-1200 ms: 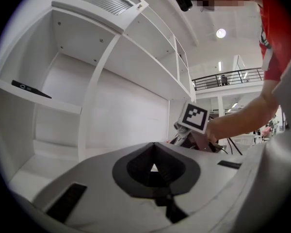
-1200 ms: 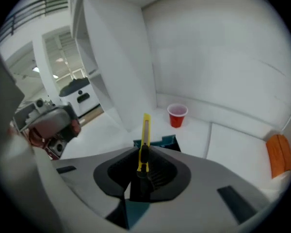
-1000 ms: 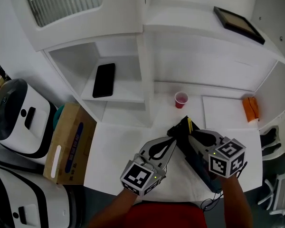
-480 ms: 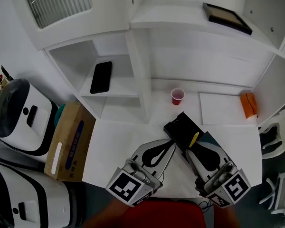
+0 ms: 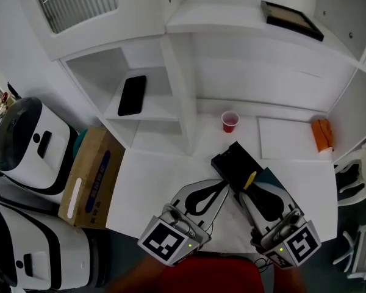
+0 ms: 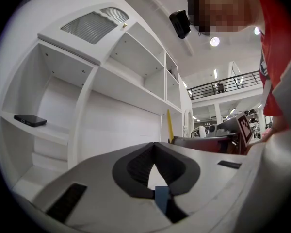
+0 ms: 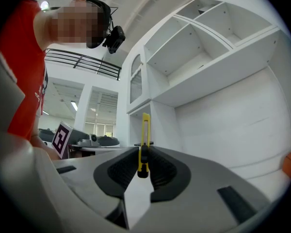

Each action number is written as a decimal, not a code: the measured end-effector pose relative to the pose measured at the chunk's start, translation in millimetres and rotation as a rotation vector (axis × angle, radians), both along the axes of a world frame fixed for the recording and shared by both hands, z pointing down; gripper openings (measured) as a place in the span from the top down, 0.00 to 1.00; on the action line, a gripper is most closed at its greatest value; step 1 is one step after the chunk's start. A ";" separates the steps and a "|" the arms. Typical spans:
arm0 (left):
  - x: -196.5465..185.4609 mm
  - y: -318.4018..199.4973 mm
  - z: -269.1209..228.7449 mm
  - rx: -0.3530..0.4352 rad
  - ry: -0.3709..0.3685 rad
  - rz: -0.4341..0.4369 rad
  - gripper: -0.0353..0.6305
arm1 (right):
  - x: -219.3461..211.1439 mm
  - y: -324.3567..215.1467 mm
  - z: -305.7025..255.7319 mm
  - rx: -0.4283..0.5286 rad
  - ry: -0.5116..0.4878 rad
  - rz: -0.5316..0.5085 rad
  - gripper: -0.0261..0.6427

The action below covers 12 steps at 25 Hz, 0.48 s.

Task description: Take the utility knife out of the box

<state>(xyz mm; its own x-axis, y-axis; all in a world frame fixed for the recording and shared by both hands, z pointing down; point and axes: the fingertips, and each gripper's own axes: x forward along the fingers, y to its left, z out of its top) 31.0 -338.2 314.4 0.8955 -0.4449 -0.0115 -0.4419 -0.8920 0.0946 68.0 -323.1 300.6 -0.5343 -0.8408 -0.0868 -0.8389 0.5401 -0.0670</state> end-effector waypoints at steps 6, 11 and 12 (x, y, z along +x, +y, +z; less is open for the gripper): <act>1.4 -1.5 0.4 0.002 -0.005 -0.006 0.92 | -3.0 -1.2 0.9 0.000 -0.007 -0.016 0.84; 2.8 -3.4 -0.8 0.007 -0.006 -0.005 0.92 | -2.5 -2.0 -1.2 0.008 -0.013 -0.017 0.84; 3.2 -3.5 -0.9 0.007 -0.006 -0.005 0.92 | -2.2 -1.9 -1.4 0.007 -0.015 -0.017 0.84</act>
<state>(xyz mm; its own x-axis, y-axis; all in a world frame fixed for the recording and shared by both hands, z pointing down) 34.1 -341.7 313.5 0.8934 -0.4491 -0.0087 -0.4468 -0.8905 0.0855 65.7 -324.9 299.2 -0.5469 -0.8311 -0.1004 -0.8287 0.5545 -0.0756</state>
